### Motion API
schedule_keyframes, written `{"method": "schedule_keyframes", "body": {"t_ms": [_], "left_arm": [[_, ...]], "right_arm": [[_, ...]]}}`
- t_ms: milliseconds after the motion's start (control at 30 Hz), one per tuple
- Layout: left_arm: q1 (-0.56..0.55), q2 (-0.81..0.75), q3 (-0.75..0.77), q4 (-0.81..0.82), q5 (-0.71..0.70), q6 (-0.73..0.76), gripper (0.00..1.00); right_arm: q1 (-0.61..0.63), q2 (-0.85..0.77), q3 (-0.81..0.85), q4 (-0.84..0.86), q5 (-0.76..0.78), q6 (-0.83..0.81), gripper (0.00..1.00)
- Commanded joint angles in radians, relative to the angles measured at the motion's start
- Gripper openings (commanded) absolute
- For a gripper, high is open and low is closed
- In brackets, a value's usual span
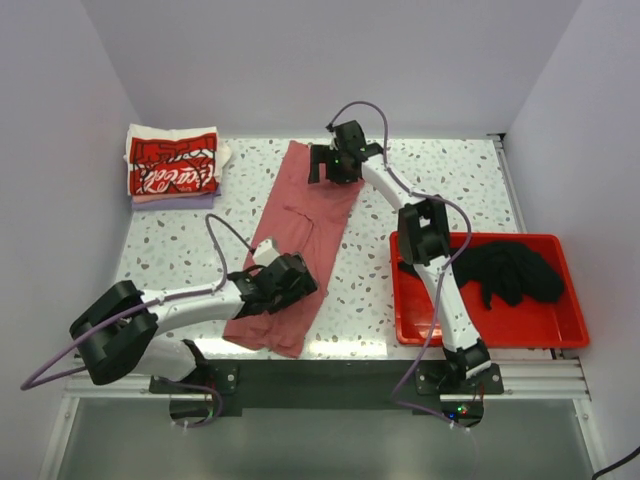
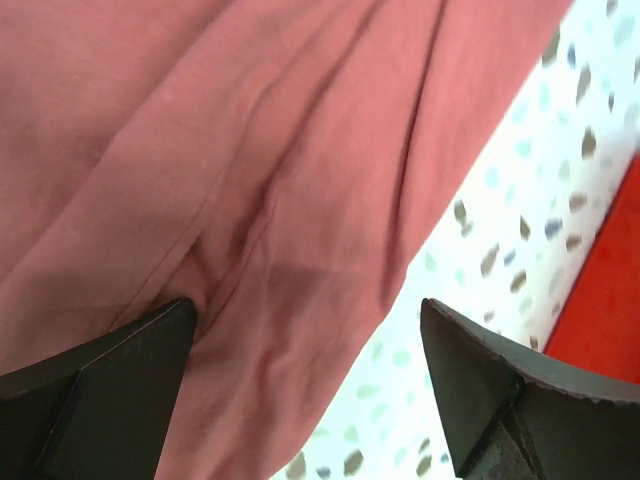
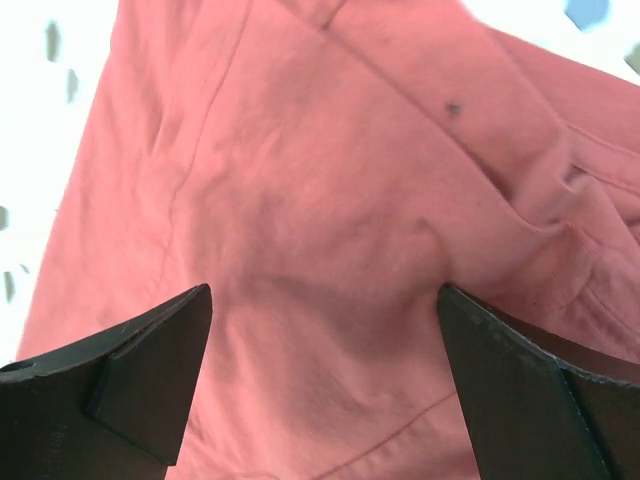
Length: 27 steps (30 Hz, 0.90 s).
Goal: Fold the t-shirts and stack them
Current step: Fold the tshirt
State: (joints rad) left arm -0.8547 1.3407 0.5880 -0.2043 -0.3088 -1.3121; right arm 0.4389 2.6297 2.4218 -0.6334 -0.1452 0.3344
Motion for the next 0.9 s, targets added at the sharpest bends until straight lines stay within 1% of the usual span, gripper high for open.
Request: {"method": "schedule_keyframes", "body": {"t_ms": [0, 67, 167, 233, 300, 433, 467, 500, 533, 567, 600, 633, 667, 733, 833, 867], "left_arm": [[-0.099, 0.054, 0.027, -0.13, 0.057, -0.116, 1.0], [-0.147, 0.058, 0.047, -0.103, 0.065, -0.102, 1.0], [-0.21, 0.06, 0.104, -0.06, 0.041, -0.05, 1.0], [-0.23, 0.071, 0.177, -0.099, 0.014, -0.012, 1.0], [-0.242, 0.072, 0.248, -0.128, -0.022, 0.016, 1.0], [-0.251, 0.028, 0.305, -0.158, -0.055, 0.086, 1.0], [-0.251, 0.012, 0.308, -0.162, -0.076, 0.094, 1.0], [-0.251, -0.023, 0.311, -0.17, -0.088, 0.102, 1.0], [-0.251, -0.04, 0.308, -0.191, -0.102, 0.109, 1.0], [-0.251, -0.054, 0.305, -0.204, -0.122, 0.116, 1.0], [-0.25, -0.083, 0.299, -0.223, -0.137, 0.117, 1.0], [-0.25, -0.096, 0.296, -0.283, -0.154, 0.1, 1.0], [-0.25, -0.109, 0.289, -0.312, -0.183, 0.093, 1.0], [-0.25, -0.143, 0.265, -0.371, -0.202, 0.088, 1.0], [-0.25, -0.182, 0.201, -0.385, -0.19, 0.094, 1.0], [-0.25, -0.193, 0.178, -0.376, -0.165, 0.102, 1.0]], "right_arm": [[0.009, 0.107, -0.021, 0.05, -0.171, 0.049, 0.99], [0.009, 0.128, 0.003, 0.066, -0.212, 0.061, 0.99], [0.009, 0.125, 0.045, 0.074, -0.22, 0.051, 0.99], [0.008, 0.107, 0.066, 0.067, -0.226, 0.032, 0.99], [0.009, 0.06, 0.074, 0.057, -0.241, 0.017, 0.99], [0.011, -0.057, 0.066, 0.02, -0.255, -0.043, 0.99], [0.015, -0.078, 0.066, -0.029, -0.261, -0.061, 0.99], [0.018, -0.135, 0.062, -0.06, -0.261, -0.087, 0.99], [0.026, -0.164, 0.048, -0.086, -0.243, -0.136, 0.99], [0.037, -0.198, 0.027, -0.112, -0.225, -0.155, 0.99], [0.044, -0.242, -0.053, -0.109, -0.206, -0.17, 0.99], [0.049, -0.317, -0.102, -0.098, -0.171, -0.184, 0.99], [0.058, -0.357, -0.187, -0.079, -0.153, -0.184, 0.99], [0.063, -0.436, -0.252, -0.077, -0.107, -0.167, 0.99], [0.08, -0.502, -0.392, -0.094, -0.085, -0.117, 0.99], [0.102, -0.546, -0.485, -0.074, -0.079, -0.109, 0.99]]}}
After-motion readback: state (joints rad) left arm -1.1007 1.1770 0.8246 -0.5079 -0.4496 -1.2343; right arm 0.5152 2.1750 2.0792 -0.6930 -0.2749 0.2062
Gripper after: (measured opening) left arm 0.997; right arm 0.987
